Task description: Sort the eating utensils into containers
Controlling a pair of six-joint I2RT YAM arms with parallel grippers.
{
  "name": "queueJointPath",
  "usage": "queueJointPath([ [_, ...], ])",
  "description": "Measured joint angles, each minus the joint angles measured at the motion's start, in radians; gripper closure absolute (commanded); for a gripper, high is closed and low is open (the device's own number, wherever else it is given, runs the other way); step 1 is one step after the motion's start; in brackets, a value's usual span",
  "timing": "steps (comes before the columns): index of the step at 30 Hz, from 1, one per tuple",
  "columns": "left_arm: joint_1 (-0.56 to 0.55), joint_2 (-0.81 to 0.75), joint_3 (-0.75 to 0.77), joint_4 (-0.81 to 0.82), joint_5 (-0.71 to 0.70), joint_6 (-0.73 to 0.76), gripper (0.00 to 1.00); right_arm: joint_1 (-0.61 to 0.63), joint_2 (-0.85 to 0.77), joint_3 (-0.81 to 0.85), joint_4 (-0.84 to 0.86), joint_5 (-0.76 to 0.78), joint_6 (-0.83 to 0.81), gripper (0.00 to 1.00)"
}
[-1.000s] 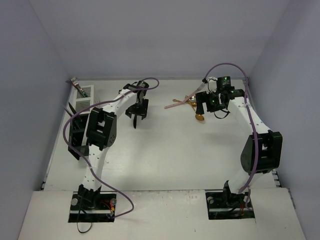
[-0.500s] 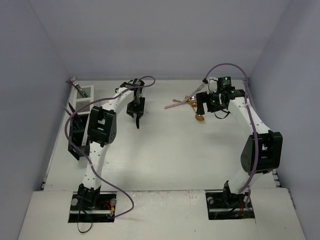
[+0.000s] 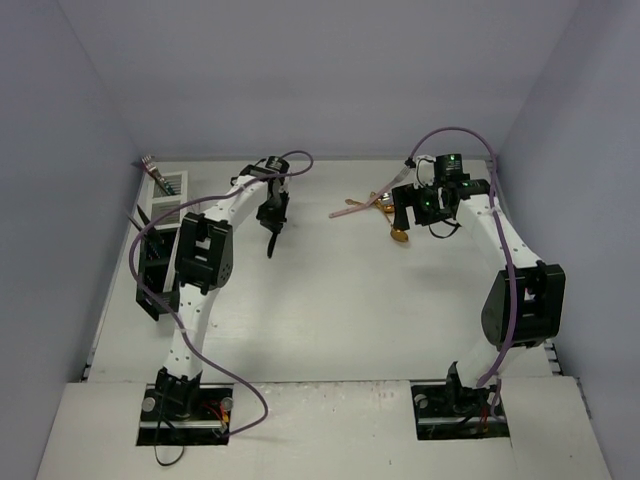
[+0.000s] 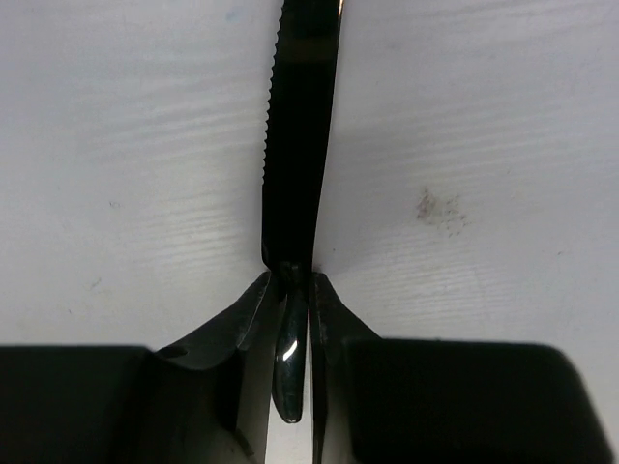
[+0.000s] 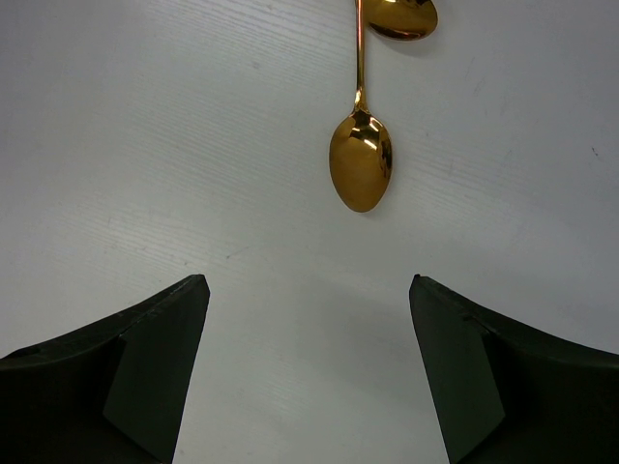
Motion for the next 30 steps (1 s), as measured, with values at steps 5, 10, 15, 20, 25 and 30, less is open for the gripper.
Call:
queueJointPath([
  [5,0.001,-0.098,-0.17,0.039,0.014,-0.002,0.99,0.0,-0.002,0.0,-0.007,0.002,-0.004,0.18],
  [10,0.001,-0.216,-0.367,0.047,0.029,-0.001,1.0,-0.001,-0.006,0.0,-0.012,0.002,-0.004,0.18],
  [15,-0.014,-0.297,-0.487,0.009,0.031,0.013,1.0,-0.001,-0.009,0.0,-0.019,0.002,-0.006,0.18],
  [20,-0.033,-0.368,-0.552,0.032,0.028,0.03,1.0,-0.001,-0.009,0.0,-0.023,-0.001,-0.006,0.18],
  [25,-0.045,-0.499,-0.602,0.109,0.025,0.049,1.0,-0.001,-0.009,0.0,-0.027,-0.006,-0.006,0.18],
  [30,-0.039,-0.7,-0.735,0.266,0.029,0.069,1.0,-0.001,-0.01,0.0,-0.028,-0.006,-0.007,0.18],
])
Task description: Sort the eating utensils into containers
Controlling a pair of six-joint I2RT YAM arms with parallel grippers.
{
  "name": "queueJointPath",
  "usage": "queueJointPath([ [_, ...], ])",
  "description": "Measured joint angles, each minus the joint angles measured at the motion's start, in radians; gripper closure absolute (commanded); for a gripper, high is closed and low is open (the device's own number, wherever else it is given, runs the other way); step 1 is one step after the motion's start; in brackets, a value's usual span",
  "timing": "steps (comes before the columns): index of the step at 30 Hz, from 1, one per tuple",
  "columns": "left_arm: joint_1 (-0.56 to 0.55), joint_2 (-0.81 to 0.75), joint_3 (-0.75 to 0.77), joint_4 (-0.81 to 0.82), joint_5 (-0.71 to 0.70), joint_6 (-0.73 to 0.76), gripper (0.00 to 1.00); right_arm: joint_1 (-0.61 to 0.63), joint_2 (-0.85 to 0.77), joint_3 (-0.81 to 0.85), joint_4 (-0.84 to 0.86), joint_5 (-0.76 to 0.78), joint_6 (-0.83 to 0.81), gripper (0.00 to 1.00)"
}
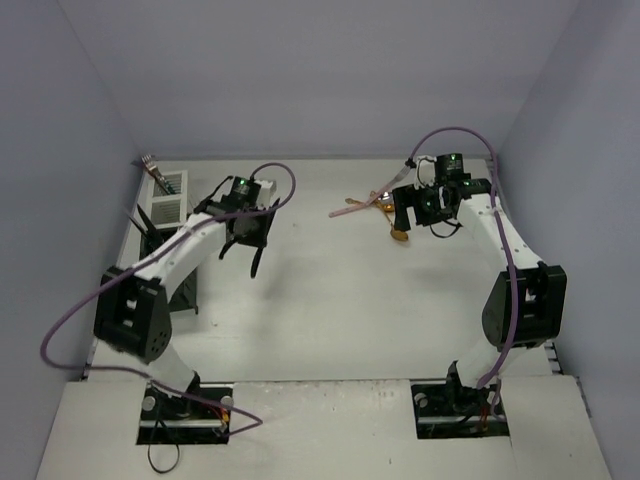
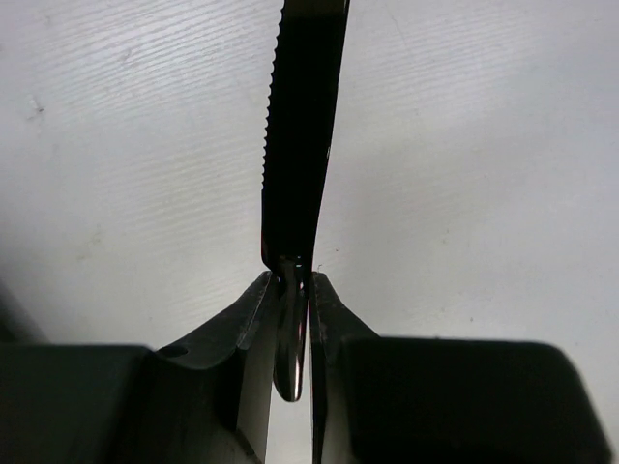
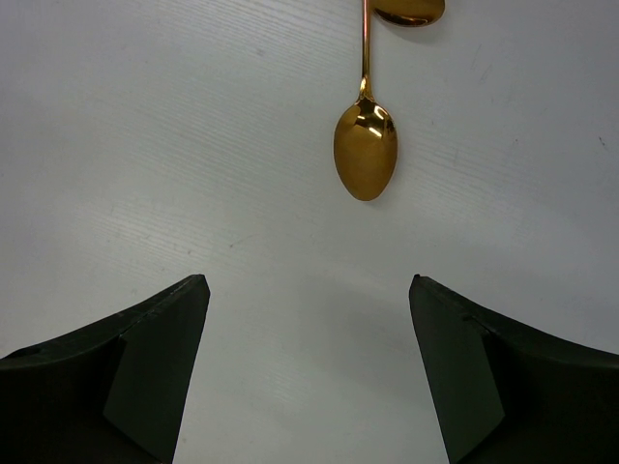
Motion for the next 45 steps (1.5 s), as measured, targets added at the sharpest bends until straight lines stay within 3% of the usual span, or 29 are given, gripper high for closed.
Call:
queueJointPath([
  [8,0.102,-0.399,-0.272,0.24,0.062,0.044,1.0,0.0,-0.002,0.0,0.0,-0.001,-0.004,0.18],
  [14,0.267,-0.584,-0.361,0.355,0.142,0.054,1.0,0.0,-0.002,0.0,0.0,-0.011,-0.004,0.18],
  [20,0.334,-0.703,-0.377,0.472,0.213,0.058,1.0,0.0,-0.002,0.0,0.0,-0.026,-0.003,0.18],
  [30,0.476,-0.679,-0.304,0.62,0.287,0.058,1.0,0.0,-0.002,0.005,0.0,-0.037,0.007,0.18],
  [45,0.745,-0.625,-0.37,0.762,0.325,0.067,1.0,0.0,-0.001,0.005,0.0,-0.042,0.007,0.18],
])
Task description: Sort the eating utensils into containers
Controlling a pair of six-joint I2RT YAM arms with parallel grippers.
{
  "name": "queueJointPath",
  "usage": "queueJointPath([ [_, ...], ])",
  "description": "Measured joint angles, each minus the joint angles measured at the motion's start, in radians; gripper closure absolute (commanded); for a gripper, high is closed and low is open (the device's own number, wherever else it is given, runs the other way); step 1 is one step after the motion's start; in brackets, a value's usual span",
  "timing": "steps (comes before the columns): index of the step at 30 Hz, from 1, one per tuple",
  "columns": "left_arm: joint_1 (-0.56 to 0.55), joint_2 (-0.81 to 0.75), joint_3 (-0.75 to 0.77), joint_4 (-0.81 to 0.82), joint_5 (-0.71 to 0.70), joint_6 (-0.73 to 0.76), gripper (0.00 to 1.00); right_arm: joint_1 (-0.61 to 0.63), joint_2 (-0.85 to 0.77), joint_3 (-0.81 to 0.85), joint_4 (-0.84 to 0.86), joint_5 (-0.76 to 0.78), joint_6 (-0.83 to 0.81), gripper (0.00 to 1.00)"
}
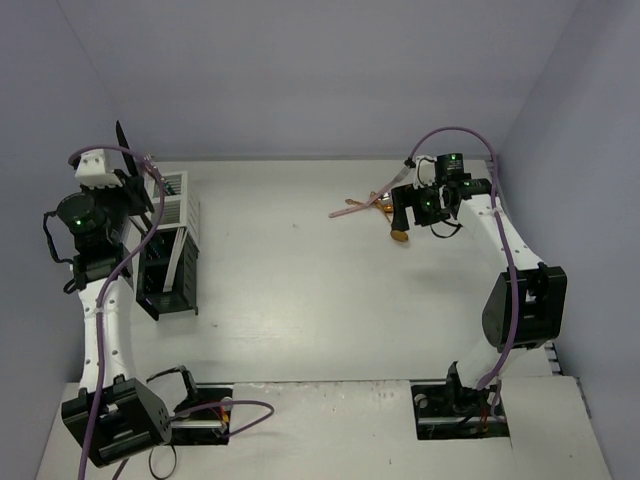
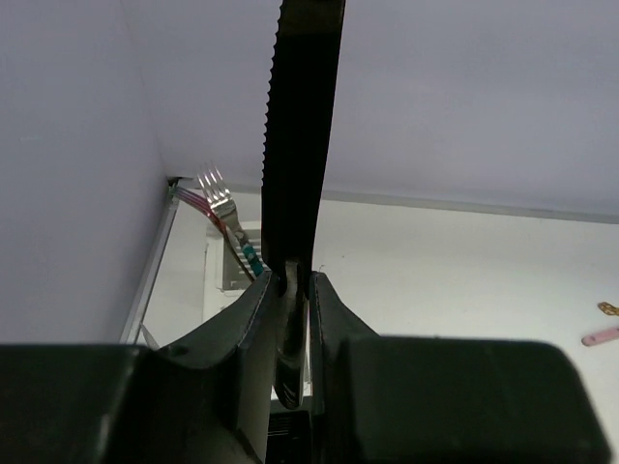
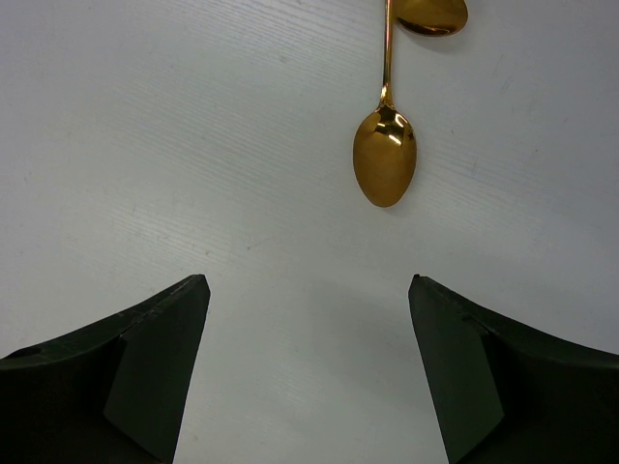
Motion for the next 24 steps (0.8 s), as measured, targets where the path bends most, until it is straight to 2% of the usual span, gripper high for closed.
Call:
queueJointPath([
  [7,0.063,0.013,-0.107,0.077,0.053,-0.029,1.0,0.0,0.0,0.0,0.0,-0.002,0.001,0.18],
  [24,0.066,0.144,-0.301,0.278,0.04,-0.033,1.0,0.0,0.0,0.0,0.0,-0.002,0.0,0.18],
])
